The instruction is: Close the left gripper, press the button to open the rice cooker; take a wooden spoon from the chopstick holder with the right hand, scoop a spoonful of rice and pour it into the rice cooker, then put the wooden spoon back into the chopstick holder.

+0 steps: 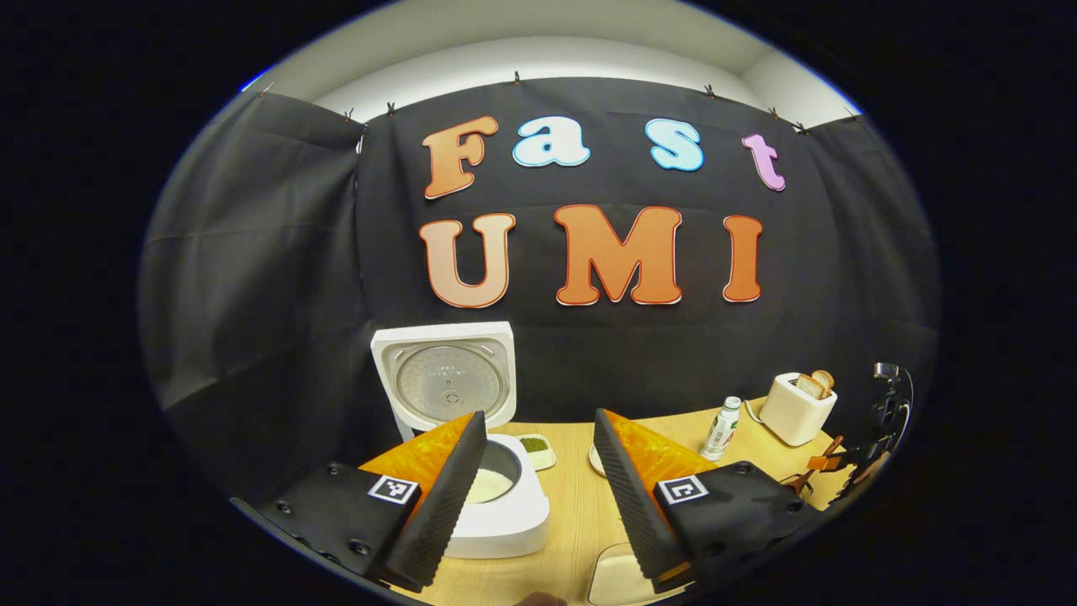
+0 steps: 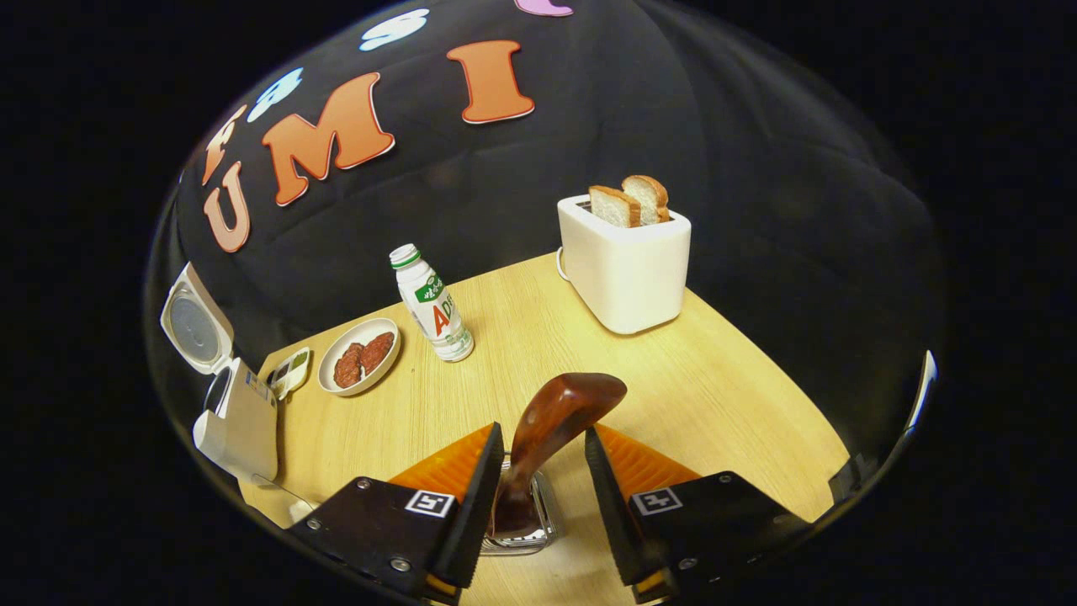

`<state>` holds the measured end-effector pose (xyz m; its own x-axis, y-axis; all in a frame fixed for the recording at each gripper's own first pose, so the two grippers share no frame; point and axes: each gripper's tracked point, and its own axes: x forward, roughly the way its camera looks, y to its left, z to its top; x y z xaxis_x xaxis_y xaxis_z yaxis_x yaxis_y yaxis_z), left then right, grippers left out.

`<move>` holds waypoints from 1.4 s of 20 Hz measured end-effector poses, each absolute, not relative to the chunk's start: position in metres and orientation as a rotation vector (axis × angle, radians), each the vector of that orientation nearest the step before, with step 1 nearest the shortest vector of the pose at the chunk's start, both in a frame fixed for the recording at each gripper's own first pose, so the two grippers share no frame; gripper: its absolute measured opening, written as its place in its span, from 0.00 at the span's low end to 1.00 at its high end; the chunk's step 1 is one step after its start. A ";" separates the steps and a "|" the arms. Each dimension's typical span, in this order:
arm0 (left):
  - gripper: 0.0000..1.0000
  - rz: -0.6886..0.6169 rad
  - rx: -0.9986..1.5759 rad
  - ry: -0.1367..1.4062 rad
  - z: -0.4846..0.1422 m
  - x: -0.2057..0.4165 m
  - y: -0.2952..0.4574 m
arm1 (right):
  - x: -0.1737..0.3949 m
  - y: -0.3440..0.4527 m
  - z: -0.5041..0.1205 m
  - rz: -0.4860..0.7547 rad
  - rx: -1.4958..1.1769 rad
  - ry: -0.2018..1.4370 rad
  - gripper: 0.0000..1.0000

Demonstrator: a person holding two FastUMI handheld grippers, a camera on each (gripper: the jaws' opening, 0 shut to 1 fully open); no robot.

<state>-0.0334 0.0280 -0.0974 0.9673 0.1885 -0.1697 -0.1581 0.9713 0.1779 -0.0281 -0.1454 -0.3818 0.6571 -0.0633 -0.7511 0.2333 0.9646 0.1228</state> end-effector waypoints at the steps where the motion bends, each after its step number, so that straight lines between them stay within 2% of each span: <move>1: 0.89 0.180 0.161 0.191 -0.099 -0.035 0.026 | -0.026 -0.144 -0.384 -0.168 0.247 0.842 0.55; 4: 0.89 0.182 0.153 0.197 -0.103 -0.037 0.023 | -0.027 -0.136 -0.382 -0.152 0.324 0.836 0.36; 5: 0.89 0.175 0.149 0.199 -0.104 -0.036 0.022 | -0.029 -0.134 -0.381 -0.152 0.339 0.830 0.25; 7: 0.89 0.160 0.142 0.196 -0.106 -0.034 0.018 | -0.037 -0.126 -0.375 -0.136 0.360 0.817 0.21; 12: 0.89 0.111 0.135 0.192 -0.110 -0.024 0.009 | -0.060 -0.115 -0.367 -0.120 0.309 0.778 0.18; 19: 0.89 0.064 0.130 0.170 -0.109 -0.016 0.006 | -0.061 -0.108 -0.333 -0.142 0.262 0.699 0.12; 20: 0.89 0.073 0.127 0.165 -0.108 -0.016 0.009 | -0.061 -0.107 -0.325 -0.146 0.247 0.691 0.07; 21: 0.89 0.077 0.124 0.161 -0.109 -0.017 0.011 | -0.060 -0.105 -0.313 -0.147 0.231 0.671 0.12; 23: 0.99 0.096 0.118 0.153 -0.108 -0.019 0.020 | -0.058 -0.096 -0.288 -0.134 0.209 0.635 0.12; 24: 1.00 0.110 0.116 0.148 -0.107 -0.020 0.024 | -0.057 -0.092 -0.278 -0.130 0.192 0.617 0.12; 28: 1.00 0.134 0.109 0.140 -0.111 -0.022 0.039 | -0.055 -0.056 -0.236 -0.049 0.188 0.571 0.12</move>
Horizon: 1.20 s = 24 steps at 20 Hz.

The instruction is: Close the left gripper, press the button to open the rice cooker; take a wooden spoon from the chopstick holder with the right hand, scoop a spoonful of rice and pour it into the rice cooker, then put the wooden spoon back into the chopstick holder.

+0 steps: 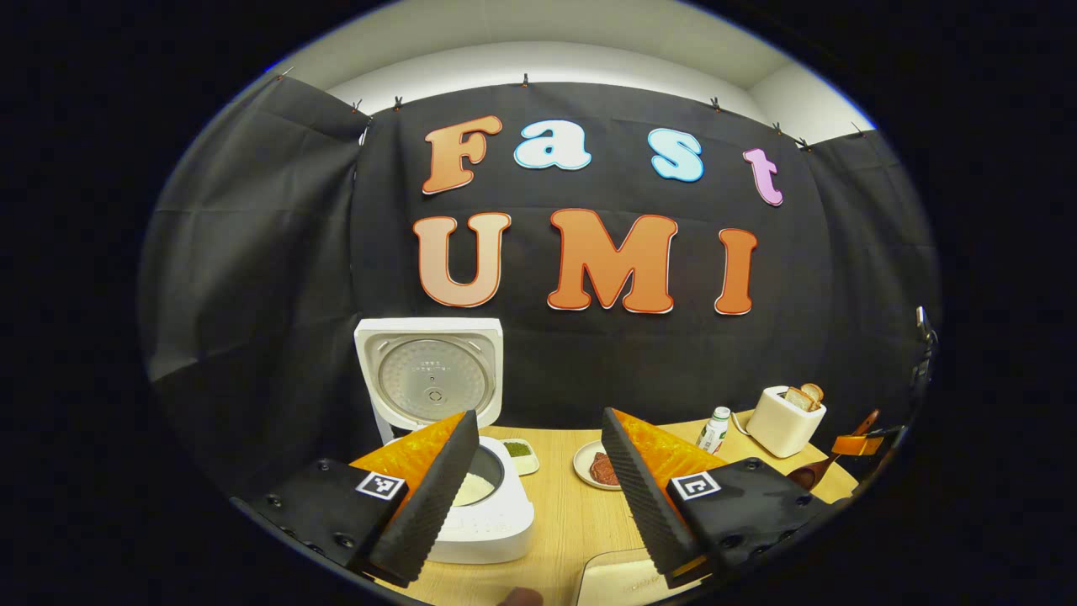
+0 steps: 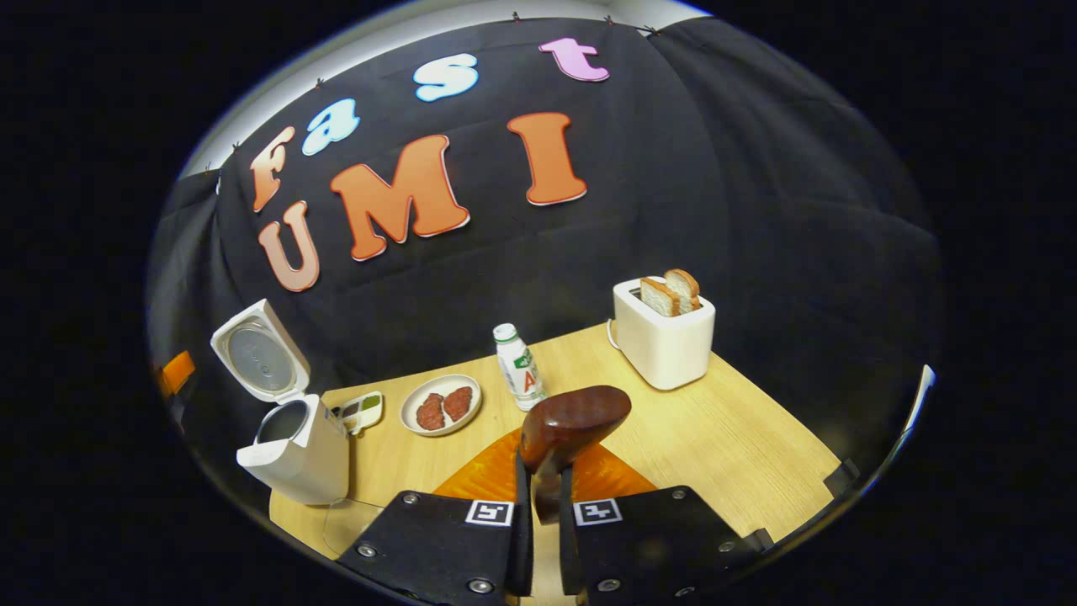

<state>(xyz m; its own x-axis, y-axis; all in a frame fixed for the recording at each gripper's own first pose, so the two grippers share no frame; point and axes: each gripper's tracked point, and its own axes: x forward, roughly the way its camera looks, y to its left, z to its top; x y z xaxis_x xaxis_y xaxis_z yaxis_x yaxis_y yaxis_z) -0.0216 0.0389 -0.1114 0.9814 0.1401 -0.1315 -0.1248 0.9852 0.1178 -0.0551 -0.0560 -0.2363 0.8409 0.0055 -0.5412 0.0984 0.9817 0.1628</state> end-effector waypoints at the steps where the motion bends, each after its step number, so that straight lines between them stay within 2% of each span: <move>1: 1.00 0.141 0.104 0.136 -0.111 -0.023 0.044 | -0.054 -0.044 -0.232 -0.030 0.198 0.568 0.12; 8: 1.00 0.220 0.111 0.119 -0.110 -0.031 0.085 | -0.074 0.047 -0.240 0.131 0.194 0.649 0.12; 14: 0.99 0.204 0.116 0.146 -0.122 -0.037 0.102 | -0.098 0.101 -0.266 0.219 0.071 0.723 0.12; 24: 0.99 0.081 0.103 0.204 -0.145 -0.034 0.108 | -0.133 0.121 -0.332 0.127 -0.247 0.788 0.12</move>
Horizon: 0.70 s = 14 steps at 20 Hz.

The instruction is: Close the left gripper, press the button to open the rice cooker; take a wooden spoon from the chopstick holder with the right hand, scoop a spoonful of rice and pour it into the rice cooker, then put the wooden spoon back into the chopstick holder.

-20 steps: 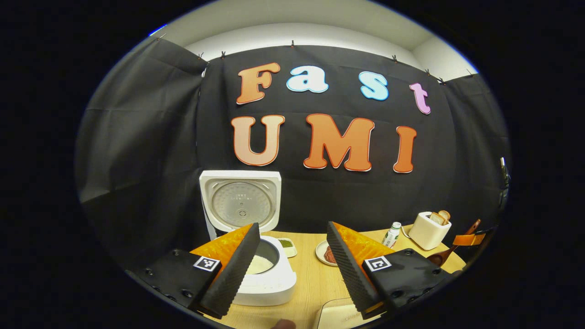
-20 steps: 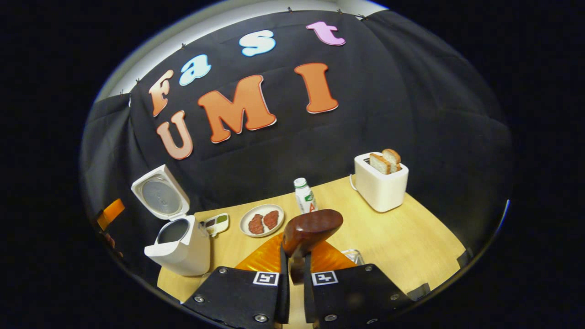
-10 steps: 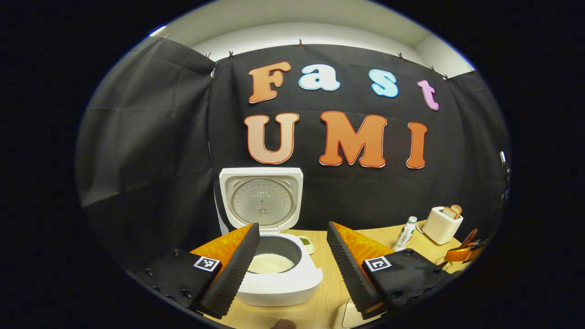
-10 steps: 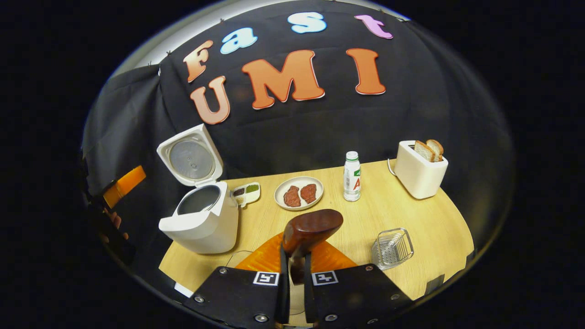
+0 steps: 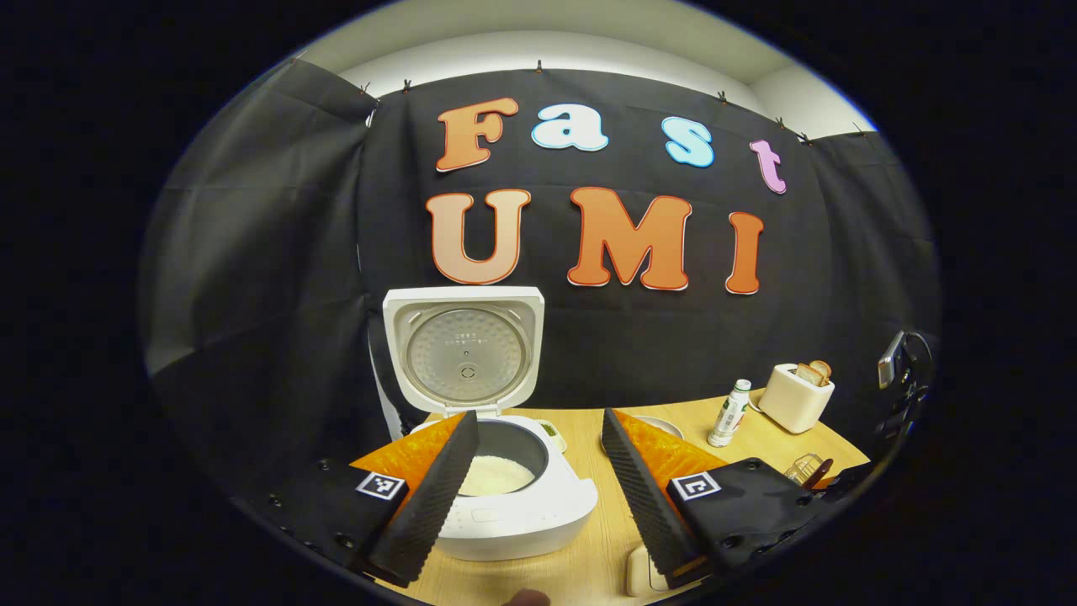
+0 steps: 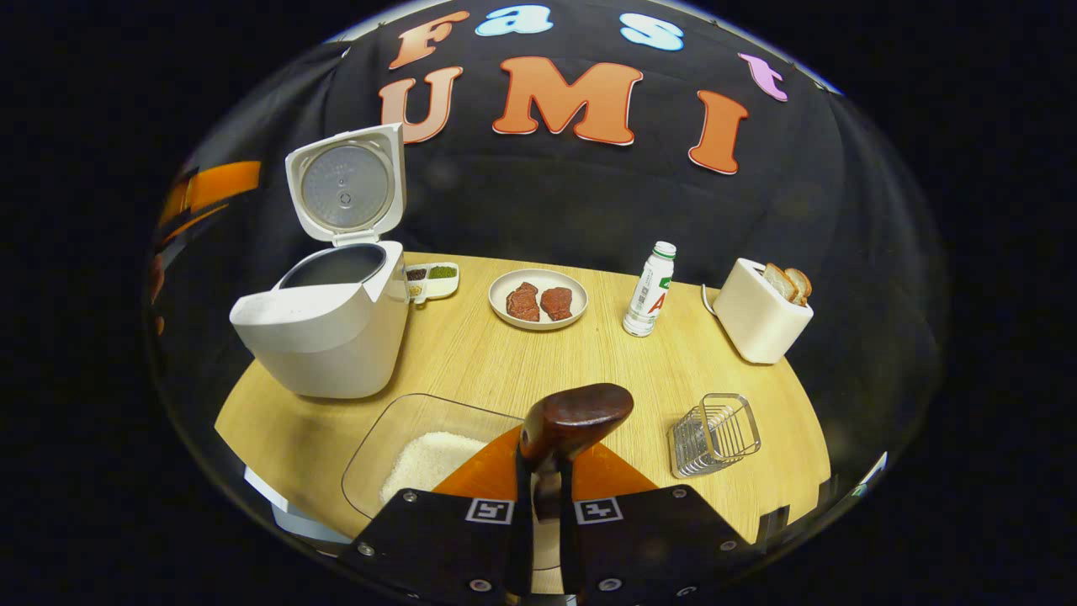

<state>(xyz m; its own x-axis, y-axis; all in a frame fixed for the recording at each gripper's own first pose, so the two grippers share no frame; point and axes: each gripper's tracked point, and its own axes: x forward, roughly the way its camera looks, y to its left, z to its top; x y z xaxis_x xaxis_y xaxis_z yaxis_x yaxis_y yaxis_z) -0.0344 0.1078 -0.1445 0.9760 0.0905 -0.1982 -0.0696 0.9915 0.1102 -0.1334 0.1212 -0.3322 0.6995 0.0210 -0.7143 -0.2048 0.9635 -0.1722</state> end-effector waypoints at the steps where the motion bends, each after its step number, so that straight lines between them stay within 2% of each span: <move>1: 0.99 0.065 0.104 0.211 -0.147 -0.033 0.109 | -0.137 0.122 -0.337 0.112 -0.268 0.794 0.12; 6: 0.99 0.018 0.119 0.264 -0.164 -0.029 0.116 | -0.158 0.125 -0.362 0.036 -0.342 0.850 0.12; 9: 0.99 0.013 0.127 0.288 -0.168 -0.028 0.122 | -0.164 0.130 -0.366 0.038 -0.379 0.856 0.12; 14: 0.99 0.034 0.106 0.283 -0.164 -0.029 0.120 | -0.172 0.126 -0.372 0.005 -0.248 0.939 0.12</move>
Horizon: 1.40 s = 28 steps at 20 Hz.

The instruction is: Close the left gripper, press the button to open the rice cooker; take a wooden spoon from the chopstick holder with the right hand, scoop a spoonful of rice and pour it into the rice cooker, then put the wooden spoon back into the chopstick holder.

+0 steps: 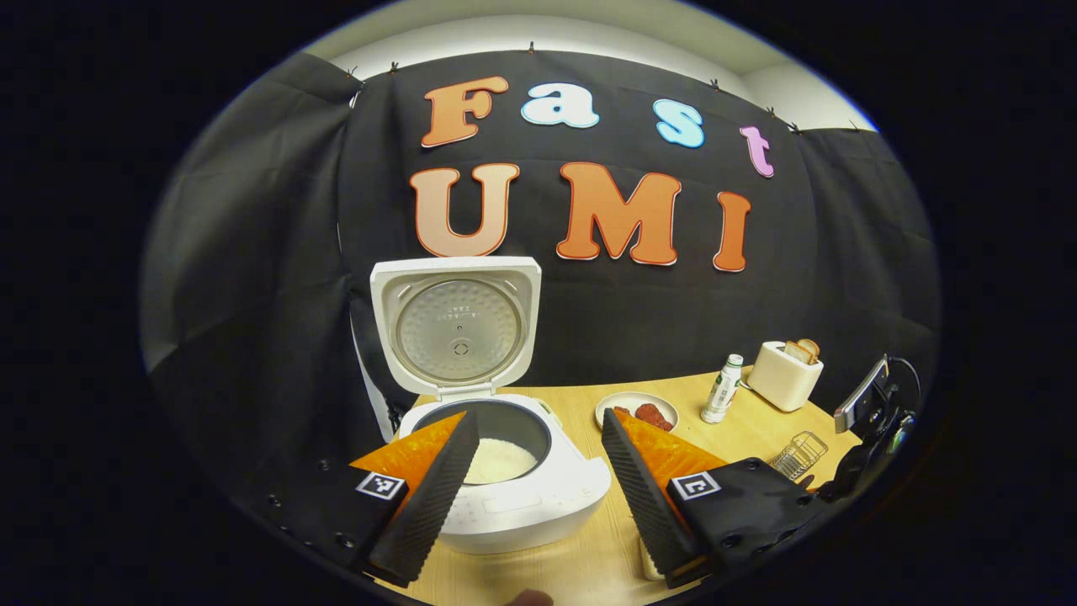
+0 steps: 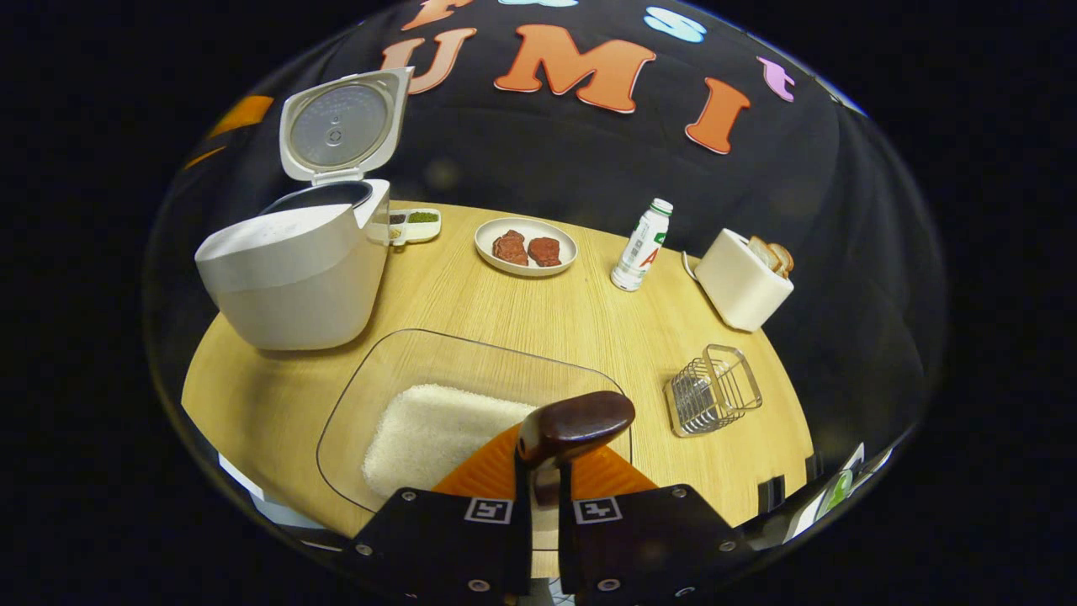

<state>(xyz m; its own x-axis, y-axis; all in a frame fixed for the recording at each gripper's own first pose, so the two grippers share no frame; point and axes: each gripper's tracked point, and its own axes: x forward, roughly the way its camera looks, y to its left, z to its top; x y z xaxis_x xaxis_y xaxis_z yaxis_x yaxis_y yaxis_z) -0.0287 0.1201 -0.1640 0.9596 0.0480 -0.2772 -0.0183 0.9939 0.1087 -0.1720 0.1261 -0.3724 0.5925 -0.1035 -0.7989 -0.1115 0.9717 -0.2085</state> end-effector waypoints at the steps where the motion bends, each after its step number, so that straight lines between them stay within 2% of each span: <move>1: 0.99 0.033 0.105 0.279 -0.163 -0.028 0.118 | -0.174 0.129 -0.373 0.005 -0.179 0.960 0.12; 8: 1.00 0.027 0.144 0.270 -0.159 -0.021 0.115 | -0.179 0.155 -0.379 0.010 0.194 1.048 0.12; 13: 1.00 0.027 0.157 0.258 -0.155 -0.020 0.120 | -0.171 0.155 -0.387 -0.045 0.351 1.065 0.12; 19: 0.99 0.055 0.156 0.252 -0.153 -0.022 0.132 | -0.156 0.168 -0.386 -0.065 0.271 1.031 0.12; 20: 0.99 0.065 0.156 0.250 -0.153 -0.022 0.136 | -0.155 0.175 -0.387 -0.049 0.244 1.029 0.17; 21: 0.99 0.073 0.152 0.252 -0.153 -0.022 0.138 | -0.155 0.180 -0.386 -0.036 0.221 1.027 0.12; 26: 1.00 0.103 0.133 0.262 -0.158 -0.023 0.148 | -0.155 0.192 -0.386 0.017 0.272 1.072 0.12; 28: 1.00 0.108 0.136 0.261 -0.157 -0.022 0.152 | -0.155 0.199 -0.386 0.077 0.292 1.094 0.12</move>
<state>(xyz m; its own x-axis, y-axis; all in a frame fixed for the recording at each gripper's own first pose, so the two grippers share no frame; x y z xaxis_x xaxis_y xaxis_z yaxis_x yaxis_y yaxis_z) -0.0221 0.1519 -0.1574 0.9605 0.1239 -0.2490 -0.0888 0.9850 0.1477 -0.1547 0.1989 -0.3862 0.4602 0.2049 -0.8639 0.0820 0.9590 0.2711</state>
